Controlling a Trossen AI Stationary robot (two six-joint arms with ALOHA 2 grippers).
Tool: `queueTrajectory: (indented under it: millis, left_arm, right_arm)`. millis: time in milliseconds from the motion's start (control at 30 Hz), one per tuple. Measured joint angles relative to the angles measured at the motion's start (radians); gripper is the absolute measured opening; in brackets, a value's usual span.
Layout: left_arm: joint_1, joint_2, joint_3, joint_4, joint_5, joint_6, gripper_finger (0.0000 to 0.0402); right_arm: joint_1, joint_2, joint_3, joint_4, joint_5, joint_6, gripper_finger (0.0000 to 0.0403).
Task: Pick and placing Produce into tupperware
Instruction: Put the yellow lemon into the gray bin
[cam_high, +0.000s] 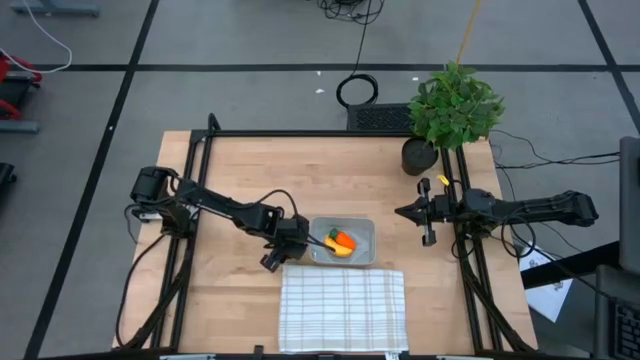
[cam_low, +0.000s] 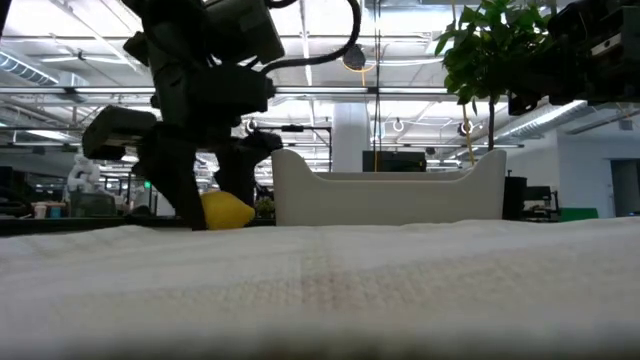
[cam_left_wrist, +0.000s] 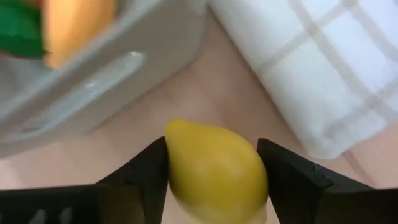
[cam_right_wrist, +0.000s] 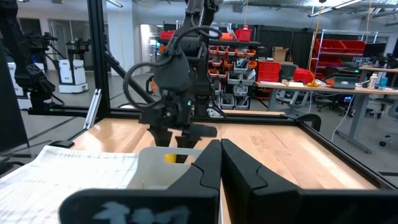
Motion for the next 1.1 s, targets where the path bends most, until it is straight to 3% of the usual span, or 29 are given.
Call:
queueTrajectory:
  millis: [200, 500, 767, 1100]
  left_arm:
    - [0.024, -0.095, 0.000, -0.029, -0.053, -0.001, 0.0206]
    - [0.080, -0.264, 0.000, -0.077, -0.058, -0.023, 0.0230]
    - [0.171, -0.329, -0.001, -0.197, -0.020, -0.043, 0.0204]
    - [0.244, -0.331, -0.002, -0.075, 0.170, -0.069, 0.0222]
  right_arm:
    - [0.000, 0.000, 0.000, 0.000, 0.000, 0.000, 0.0000]
    - [0.000, 0.000, 0.000, -0.001, 0.000, 0.003, 0.0000]
    - [0.000, 0.000, 0.000, 0.000, 0.000, 0.004, 0.0000]
    - [0.000, 0.000, 0.000, 0.000, 0.000, 0.004, 0.0000]
